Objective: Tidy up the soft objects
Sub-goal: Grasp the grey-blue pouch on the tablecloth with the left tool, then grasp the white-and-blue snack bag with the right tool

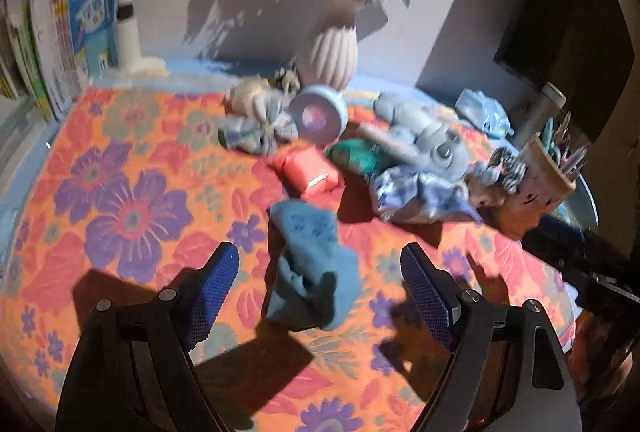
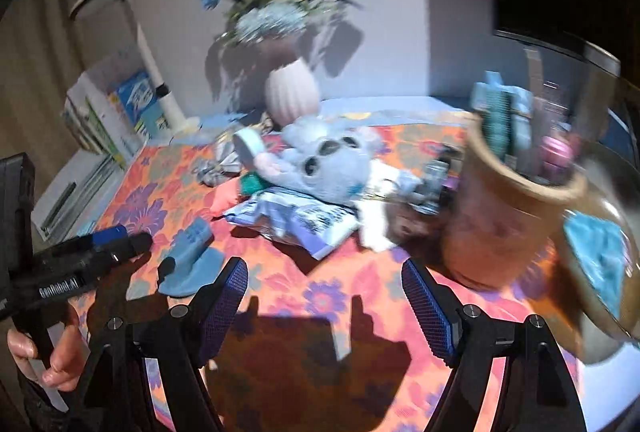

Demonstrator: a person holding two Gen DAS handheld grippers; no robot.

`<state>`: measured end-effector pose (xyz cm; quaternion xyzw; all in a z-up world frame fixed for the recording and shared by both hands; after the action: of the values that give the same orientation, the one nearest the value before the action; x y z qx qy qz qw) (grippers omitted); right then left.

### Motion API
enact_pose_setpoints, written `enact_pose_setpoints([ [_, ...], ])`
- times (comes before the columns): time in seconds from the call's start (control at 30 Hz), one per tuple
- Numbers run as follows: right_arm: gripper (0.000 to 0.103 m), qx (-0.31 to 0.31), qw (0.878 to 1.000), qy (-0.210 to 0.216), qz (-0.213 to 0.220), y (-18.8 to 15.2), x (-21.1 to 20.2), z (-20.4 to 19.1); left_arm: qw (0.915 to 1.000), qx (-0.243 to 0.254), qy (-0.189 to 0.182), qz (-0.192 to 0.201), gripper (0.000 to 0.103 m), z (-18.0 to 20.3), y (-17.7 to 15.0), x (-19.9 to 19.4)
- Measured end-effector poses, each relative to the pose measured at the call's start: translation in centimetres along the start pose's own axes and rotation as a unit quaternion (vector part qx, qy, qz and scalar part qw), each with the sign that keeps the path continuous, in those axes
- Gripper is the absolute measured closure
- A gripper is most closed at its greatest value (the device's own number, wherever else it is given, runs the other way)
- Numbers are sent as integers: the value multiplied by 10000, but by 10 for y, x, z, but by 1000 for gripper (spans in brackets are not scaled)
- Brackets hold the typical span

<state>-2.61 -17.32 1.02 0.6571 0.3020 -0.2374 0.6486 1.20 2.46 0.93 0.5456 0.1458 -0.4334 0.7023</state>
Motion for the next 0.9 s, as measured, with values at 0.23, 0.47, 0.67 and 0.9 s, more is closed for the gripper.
enact_pose_setpoints([
  [0.23, 25, -296, 9995, -18, -116, 13, 45, -27, 9990, 210, -72, -396, 21, -4, -10, 41],
  [0.47, 25, -308, 9987, -217, -351, 24, 85, -27, 9973, 486, 74, -537, 22, -1, -15, 57],
  [0.67, 41, -335, 9982, -102, -496, 20, 97, -30, 9972, 482, 162, -544, 56, -6, -17, 64],
  [0.9, 70, -658, 9965, -53, -507, 10, 81, -48, 9992, 233, 206, -234, 75, -22, -8, 47],
])
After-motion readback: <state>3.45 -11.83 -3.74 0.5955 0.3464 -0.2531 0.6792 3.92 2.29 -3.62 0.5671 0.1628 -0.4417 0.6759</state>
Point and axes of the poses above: each gripper's, at about its wrist camera, not at the fingertips, and x roughly the way its jaws point, z to its right, y to its top, the point moved 4 cm from there along x, roughly the way its jaws point, and after that the axes turned 12 degrees about -y, right-handed, at the moved point
